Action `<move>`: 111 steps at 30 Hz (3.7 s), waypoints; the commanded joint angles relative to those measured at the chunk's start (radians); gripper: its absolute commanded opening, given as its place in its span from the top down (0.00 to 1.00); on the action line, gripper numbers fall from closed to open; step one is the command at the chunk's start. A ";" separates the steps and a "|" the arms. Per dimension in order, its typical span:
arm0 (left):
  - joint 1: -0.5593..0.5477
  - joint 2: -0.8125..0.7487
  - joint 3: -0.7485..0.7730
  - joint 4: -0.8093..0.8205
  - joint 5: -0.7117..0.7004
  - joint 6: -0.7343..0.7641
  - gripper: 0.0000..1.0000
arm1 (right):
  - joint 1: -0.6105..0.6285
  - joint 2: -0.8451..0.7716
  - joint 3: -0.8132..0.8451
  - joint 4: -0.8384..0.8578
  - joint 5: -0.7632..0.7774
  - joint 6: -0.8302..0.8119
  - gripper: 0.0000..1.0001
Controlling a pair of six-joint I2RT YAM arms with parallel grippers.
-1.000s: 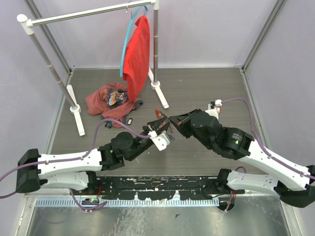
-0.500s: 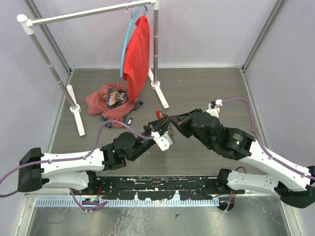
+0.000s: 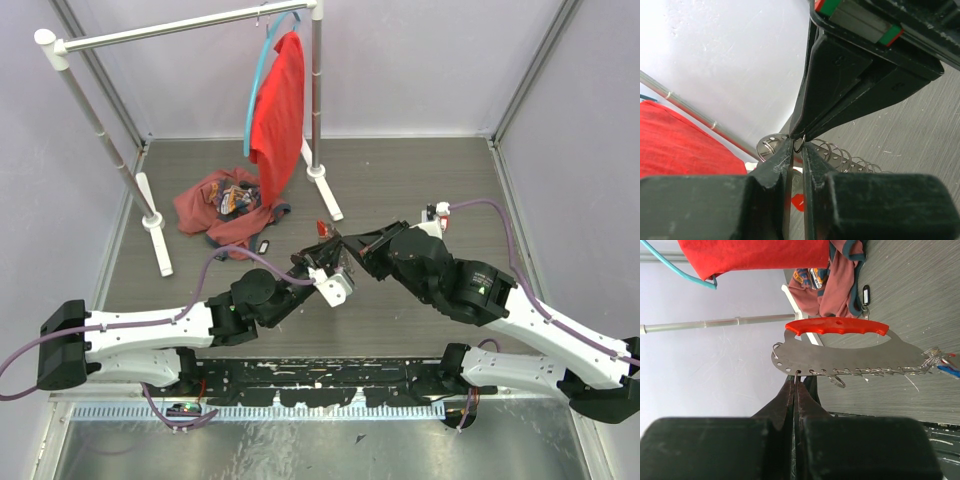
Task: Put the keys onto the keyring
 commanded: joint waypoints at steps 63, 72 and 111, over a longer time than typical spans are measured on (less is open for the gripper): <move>-0.007 -0.095 0.026 -0.020 -0.039 -0.069 1.00 | 0.002 -0.070 0.065 0.020 0.104 -0.342 0.58; -0.007 -0.230 0.138 -0.328 0.077 -0.267 1.00 | 0.001 -0.225 0.056 0.144 0.024 -1.031 0.57; -0.007 -0.283 0.370 -0.422 0.558 -0.576 1.00 | 0.002 -0.190 0.124 0.411 -0.896 -1.849 0.57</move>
